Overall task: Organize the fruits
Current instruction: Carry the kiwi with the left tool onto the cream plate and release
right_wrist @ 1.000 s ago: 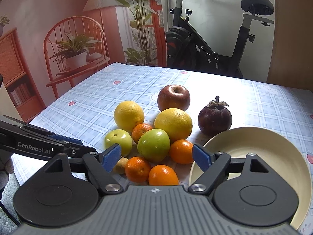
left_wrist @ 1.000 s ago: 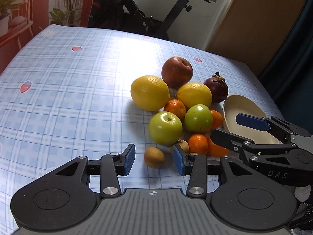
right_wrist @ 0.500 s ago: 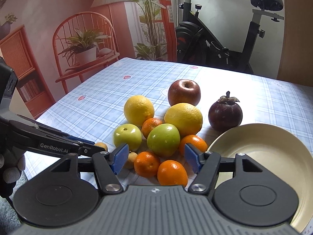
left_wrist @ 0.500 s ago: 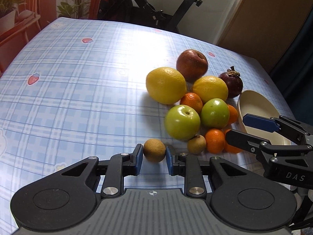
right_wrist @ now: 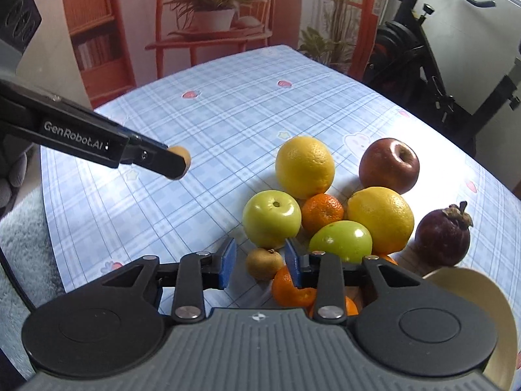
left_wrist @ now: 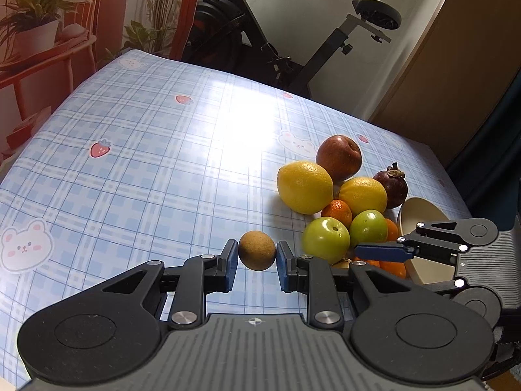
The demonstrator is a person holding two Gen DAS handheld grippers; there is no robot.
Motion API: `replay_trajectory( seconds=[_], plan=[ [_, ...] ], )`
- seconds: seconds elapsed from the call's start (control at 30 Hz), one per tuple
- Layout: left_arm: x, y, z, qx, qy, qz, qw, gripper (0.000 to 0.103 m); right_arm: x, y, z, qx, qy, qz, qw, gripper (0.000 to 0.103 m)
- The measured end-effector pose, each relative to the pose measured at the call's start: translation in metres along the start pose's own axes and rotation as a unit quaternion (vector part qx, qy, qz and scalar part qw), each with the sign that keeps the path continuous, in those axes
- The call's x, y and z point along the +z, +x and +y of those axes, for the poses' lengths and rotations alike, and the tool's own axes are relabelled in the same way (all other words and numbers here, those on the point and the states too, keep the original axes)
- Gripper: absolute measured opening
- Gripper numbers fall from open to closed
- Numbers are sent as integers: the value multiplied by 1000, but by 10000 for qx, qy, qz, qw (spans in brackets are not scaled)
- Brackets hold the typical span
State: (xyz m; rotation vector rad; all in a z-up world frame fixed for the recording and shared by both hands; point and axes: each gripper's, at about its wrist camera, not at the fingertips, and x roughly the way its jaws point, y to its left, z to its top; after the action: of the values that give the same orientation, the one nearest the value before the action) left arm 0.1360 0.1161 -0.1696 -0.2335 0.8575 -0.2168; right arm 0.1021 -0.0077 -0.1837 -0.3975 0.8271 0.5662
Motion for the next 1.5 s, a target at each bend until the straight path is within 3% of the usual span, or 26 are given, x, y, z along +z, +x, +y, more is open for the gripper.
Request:
replay_trajectory(
  seconds=[0.33,0.8,1.1,1.27,1.5],
  plan=[
    [-1,-3,3,-137,52,-39,9999,27,7,21,9,-145,-765,605,9951,35],
    [-7,-1,2,-241,49,57,9997,27,11,25,22,-41,-1181,852,9893,34],
    [-7,-5,1,-208,26,-2,9998,27,9,26,31,-184,-1482,911,9846,31],
    [-7,-8,0,-203,14,-24,9998,27,7,23,30,-124,-1393,751,9873,29],
    [-3,-13,-6,-180,50,-84,9998,27,1,-8,8,12,-363,-108,9993,29]
  ],
)
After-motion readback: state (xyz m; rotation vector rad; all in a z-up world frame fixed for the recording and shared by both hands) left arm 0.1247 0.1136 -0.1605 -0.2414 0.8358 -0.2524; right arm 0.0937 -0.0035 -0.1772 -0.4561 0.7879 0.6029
